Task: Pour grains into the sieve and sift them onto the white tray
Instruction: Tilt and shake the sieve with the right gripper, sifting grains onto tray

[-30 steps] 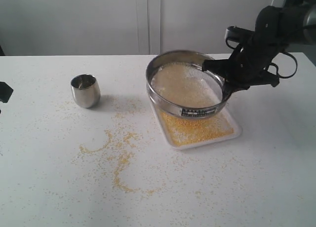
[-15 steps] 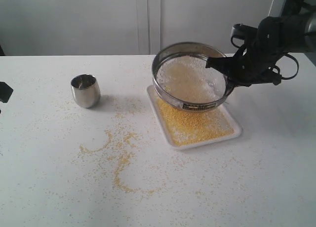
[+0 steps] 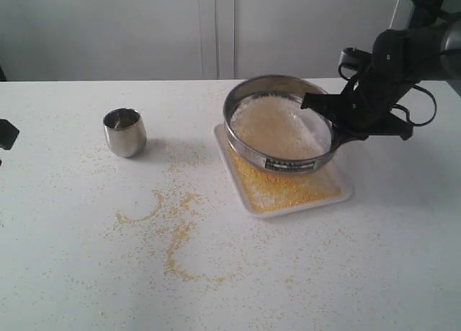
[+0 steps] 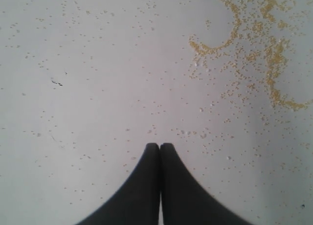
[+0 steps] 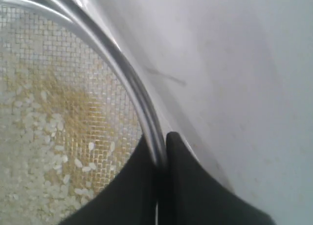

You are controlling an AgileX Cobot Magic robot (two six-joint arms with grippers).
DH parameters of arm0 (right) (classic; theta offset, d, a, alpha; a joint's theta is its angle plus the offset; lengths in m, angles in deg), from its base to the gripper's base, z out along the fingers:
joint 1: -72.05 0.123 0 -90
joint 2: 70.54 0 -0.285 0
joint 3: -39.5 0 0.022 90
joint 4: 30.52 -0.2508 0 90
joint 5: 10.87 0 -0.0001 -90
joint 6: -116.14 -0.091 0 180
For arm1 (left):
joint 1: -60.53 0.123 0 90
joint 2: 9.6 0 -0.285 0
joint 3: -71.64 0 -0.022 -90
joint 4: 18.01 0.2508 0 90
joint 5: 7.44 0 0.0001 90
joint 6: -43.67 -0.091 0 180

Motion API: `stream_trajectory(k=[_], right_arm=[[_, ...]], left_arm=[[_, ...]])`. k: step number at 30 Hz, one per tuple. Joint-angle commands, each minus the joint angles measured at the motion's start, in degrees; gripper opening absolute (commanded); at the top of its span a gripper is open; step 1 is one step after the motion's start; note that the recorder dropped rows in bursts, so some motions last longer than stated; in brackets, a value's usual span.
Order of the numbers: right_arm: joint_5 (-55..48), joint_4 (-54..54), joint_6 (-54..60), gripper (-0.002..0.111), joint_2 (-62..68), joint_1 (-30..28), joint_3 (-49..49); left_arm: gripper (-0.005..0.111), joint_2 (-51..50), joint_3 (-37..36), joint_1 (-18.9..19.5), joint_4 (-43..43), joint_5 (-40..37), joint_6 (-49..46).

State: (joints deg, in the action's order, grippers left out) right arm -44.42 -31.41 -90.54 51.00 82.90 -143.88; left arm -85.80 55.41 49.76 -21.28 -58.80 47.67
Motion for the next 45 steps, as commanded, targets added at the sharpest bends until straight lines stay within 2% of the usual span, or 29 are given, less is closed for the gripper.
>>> stream_trajectory(k=[1,4,5,10,12,14,15,17,18,20,21,22,23,25,26,27,28,30,31,32,33,34,35,36,39,40,42,44,45], right_arm=[[-4.0,0.9,-1.2,0.0,-2.0,0.0,-0.6],[14.1,-1.0,-4.4,0.0,0.0,0.5,-0.2],[14.1,-1.3,-4.2,0.0,0.2,0.6,-0.3],[-8.6,-3.6,3.0,0.0,-1.9,0.6,-2.0],[-3.5,-3.9,1.5,0.0,-2.2,0.6,-0.9],[11.5,-6.0,-0.9,0.0,-1.3,0.8,0.0],[14.0,-6.5,-0.3,0.0,-0.7,0.9,0.0],[8.6,-9.8,-0.1,0.0,-0.8,0.9,-1.2],[-5.0,-9.3,5.3,0.0,-1.9,0.9,-2.4],[-8.3,-8.3,8.6,0.0,-2.7,1.0,-0.7],[-3.3,-8.8,6.8,0.0,-2.7,1.1,-0.1],[10.7,-9.9,4.4,0.0,-1.6,1.1,1.0],[13.4,-9.8,4.4,0.0,-1.0,1.2,1.1],[5.5,-9.3,5.2,0.0,-1.4,1.1,0.3],[-5.7,-5.0,9.1,0.0,-2.9,1.1,0.1],[-8.2,-0.7,7.4,0.0,-3.6,1.1,0.5],[-4.3,-0.4,4.8,0.0,-3.6,1.1,1.0],[14.3,-0.7,-0.7,0.0,-2.6,1.1,1.9],[16.0,-0.8,-0.7,0.0,-2.0,1.2,1.6],[12.2,-1.0,-0.7,0.0,-2.4,1.2,1.1],[0.0,0.0,1.4,0.0,-3.9,1.1,0.1],[-7.1,1.5,3.3,0.0,-4.8,1.1,0.0],[-8.0,3.3,1.4,0.0,-5.6,1.1,0.8],[-4.5,3.3,-0.5,0.0,-5.6,1.1,1.5],[16.2,1.8,-3.4,0.0,-3.8,1.2,2.5],[15.4,0.9,-3.4,0.0,-3.3,1.2,2.2],[6.1,-1.0,-3.2,0.0,-4.0,1.1,0.8],[-6.7,2.0,0.2,0.0,-5.6,1.1,0.3],[-8.0,3.4,-0.3,0.0,-5.9,1.1,0.7]], left_arm=[[0.0,0.6,-0.5,0.1,-0.1,-0.5,0.0],[0.0,0.6,-0.5,0.1,-0.1,-0.5,0.0],[0.0,0.6,-0.5,0.1,-0.1,-0.5,0.0],[0.0,0.6,-0.5,0.1,-0.1,-0.5,0.0],[0.0,0.6,-0.5,0.1,-0.1,-0.5,0.0],[0.0,0.6,-0.5,0.1,-0.1,-0.5,0.0],[0.0,0.6,-0.5,0.1,-0.1,-0.5,0.0],[0.0,0.6,-0.5,0.1,-0.1,-0.5,0.0],[0.0,0.6,-0.5,0.1,-0.1,-0.5,0.0],[0.0,0.6,-0.5,0.1,-0.1,-0.5,0.0],[0.0,0.6,-0.5,0.1,-0.1,-0.5,0.0],[0.0,0.6,-0.5,0.1,-0.1,-0.5,0.0],[0.0,0.6,-0.5,0.1,-0.1,-0.5,0.0],[0.0,0.6,-0.5,0.1,-0.1,-0.5,0.0],[0.0,0.6,-0.5,0.1,-0.1,-0.5,0.0],[0.0,0.6,-0.5,0.1,-0.1,-0.5,0.0],[0.0,0.6,-0.5,0.1,0.0,-0.5,0.0],[0.0,0.6,-0.5,0.1,0.0,-0.5,0.0],[0.0,0.6,-0.5,0.1,0.0,-0.7,0.0],[0.0,0.6,-0.5,0.1,0.0,-0.7,0.0],[0.0,0.6,-0.5,0.1,0.0,-0.5,0.0],[0.0,0.6,-0.5,0.1,0.0,-0.5,0.0],[0.0,0.6,-0.5,0.1,0.0,-0.5,0.0],[0.0,0.6,-0.5,0.1,0.0,-0.5,0.0],[0.0,0.6,-0.5,0.1,0.0,-0.5,0.0],[0.0,0.6,-0.5,0.1,0.0,-0.5,0.0],[0.0,0.6,-0.5,0.1,0.0,-0.5,0.0],[0.0,0.6,-0.5,0.1,0.0,-0.5,0.0],[0.0,0.6,-0.5,0.1,0.0,-0.5,0.0]])
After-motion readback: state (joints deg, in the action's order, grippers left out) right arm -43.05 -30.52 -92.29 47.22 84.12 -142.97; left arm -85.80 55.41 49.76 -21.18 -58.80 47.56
